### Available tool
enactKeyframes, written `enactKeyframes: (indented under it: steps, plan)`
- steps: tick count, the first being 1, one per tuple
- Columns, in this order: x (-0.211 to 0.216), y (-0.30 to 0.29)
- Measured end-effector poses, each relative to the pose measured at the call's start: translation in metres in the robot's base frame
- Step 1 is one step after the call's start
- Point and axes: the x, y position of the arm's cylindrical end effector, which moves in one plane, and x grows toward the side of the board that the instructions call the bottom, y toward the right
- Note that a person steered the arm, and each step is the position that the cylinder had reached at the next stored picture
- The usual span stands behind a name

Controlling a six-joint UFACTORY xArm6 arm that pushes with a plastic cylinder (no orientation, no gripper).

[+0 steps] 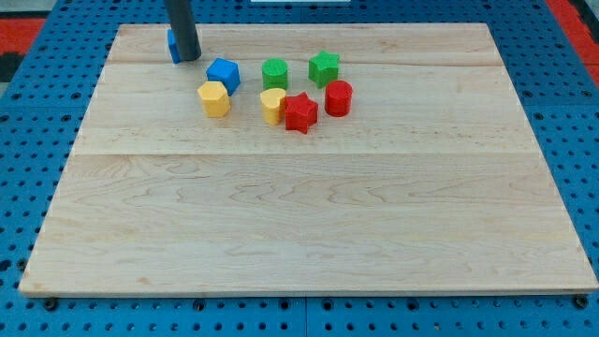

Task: Move the yellow heart to the top center

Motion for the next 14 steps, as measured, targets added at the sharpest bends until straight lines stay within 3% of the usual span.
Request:
enactKeyframes:
  steps: [2, 3, 4, 5, 6, 7, 8, 10, 11, 12, 14]
  plan:
    - [0.0, -0.009]
    - [0.012, 0.026]
    - [0.024, 0.115]
    - [0.024, 0.153]
    - [0.041, 0.137]
    - [0.097, 0.147]
    - [0.128, 0.178]
    - [0.145, 0.075]
    - [0.145, 0.118]
    - [0.115, 0.121]
    - [0.131, 0.077]
